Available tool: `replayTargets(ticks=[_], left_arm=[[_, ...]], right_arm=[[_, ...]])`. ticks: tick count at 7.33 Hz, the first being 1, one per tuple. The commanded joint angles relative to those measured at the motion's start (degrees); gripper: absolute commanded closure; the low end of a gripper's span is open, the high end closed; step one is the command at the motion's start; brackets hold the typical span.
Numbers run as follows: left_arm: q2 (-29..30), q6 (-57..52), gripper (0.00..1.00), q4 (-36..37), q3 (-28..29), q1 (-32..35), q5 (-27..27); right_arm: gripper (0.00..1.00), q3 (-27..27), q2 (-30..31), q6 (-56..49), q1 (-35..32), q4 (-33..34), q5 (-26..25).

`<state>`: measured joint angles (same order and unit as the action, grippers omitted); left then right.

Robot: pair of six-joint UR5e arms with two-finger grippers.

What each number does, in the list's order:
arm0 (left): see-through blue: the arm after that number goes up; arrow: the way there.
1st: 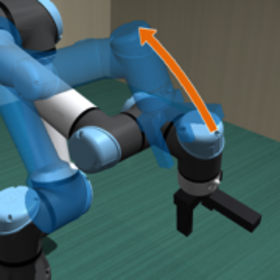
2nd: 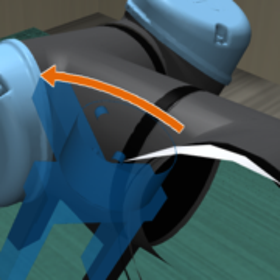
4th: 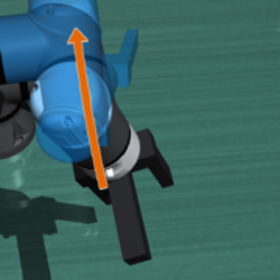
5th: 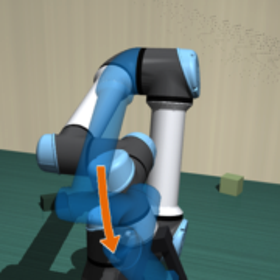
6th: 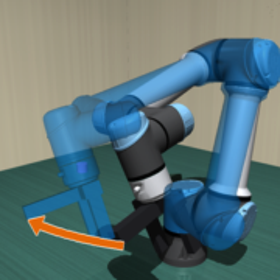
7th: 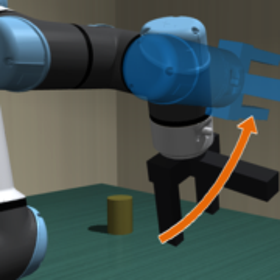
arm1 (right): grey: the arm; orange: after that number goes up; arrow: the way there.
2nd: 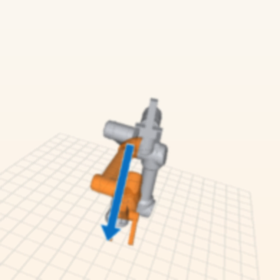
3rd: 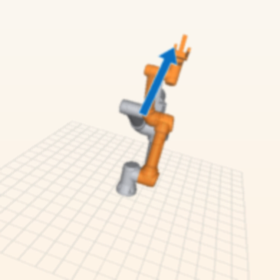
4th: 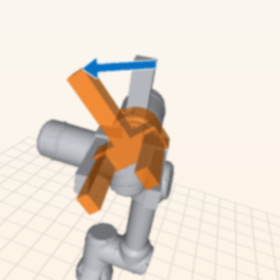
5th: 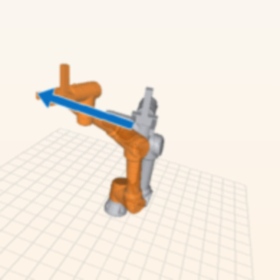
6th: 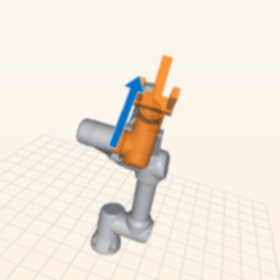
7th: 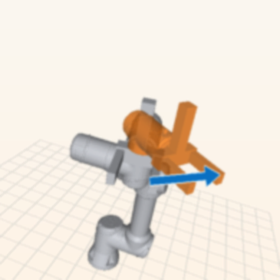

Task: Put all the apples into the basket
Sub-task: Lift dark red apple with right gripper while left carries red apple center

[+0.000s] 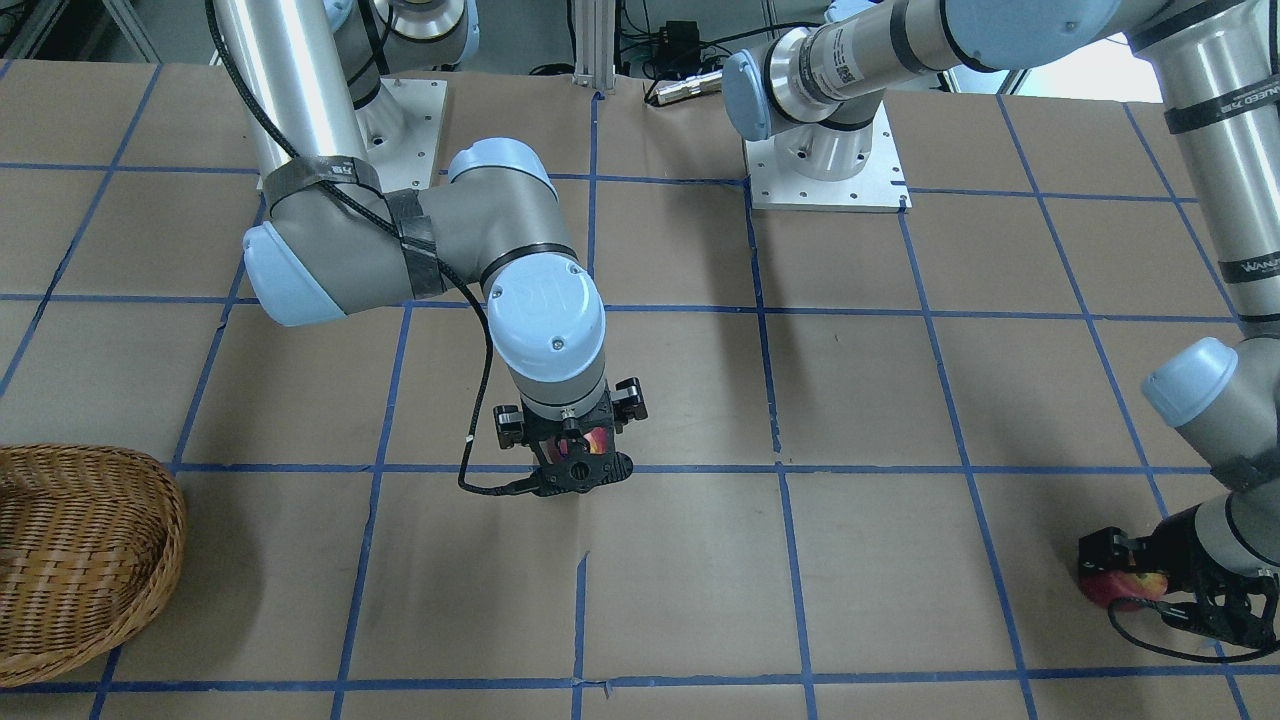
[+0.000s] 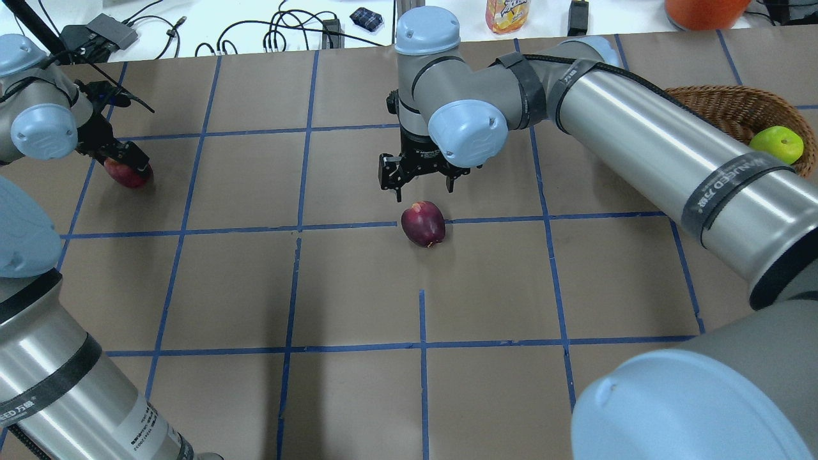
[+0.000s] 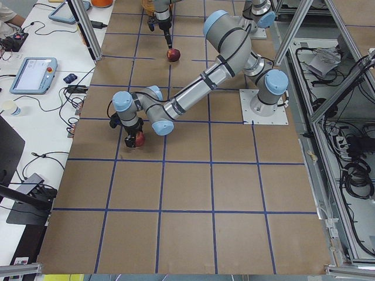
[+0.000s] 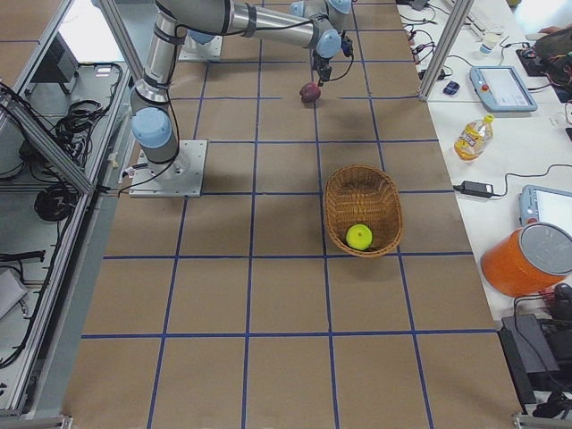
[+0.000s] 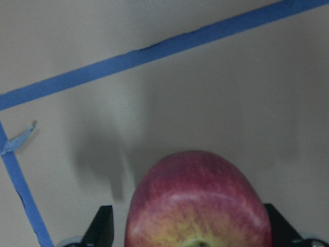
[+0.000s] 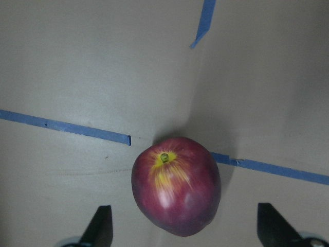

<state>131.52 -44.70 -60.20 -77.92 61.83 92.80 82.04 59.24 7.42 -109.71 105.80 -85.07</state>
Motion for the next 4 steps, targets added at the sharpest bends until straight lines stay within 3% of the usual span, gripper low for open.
replayTargets(ticks=[1,2,4], left_arm=[[-1.78,1.53,0.61,-2.8,0.14,1.44,-0.25],[-2.83,2.85,0.67,-4.73,0.14,2.76,-0.33],[-6.87,11.0,0.68,-12.2,-1.78,8.1,-0.6]], right_arm=[[0.0,0.05,-1.76,-0.13,-0.33,0.28,0.0],[0.0,0.05,-2.55,-0.13,-0.33,0.37,0.0],[0.0,0.14,-3.52,-0.13,-0.33,0.28,-0.44]])
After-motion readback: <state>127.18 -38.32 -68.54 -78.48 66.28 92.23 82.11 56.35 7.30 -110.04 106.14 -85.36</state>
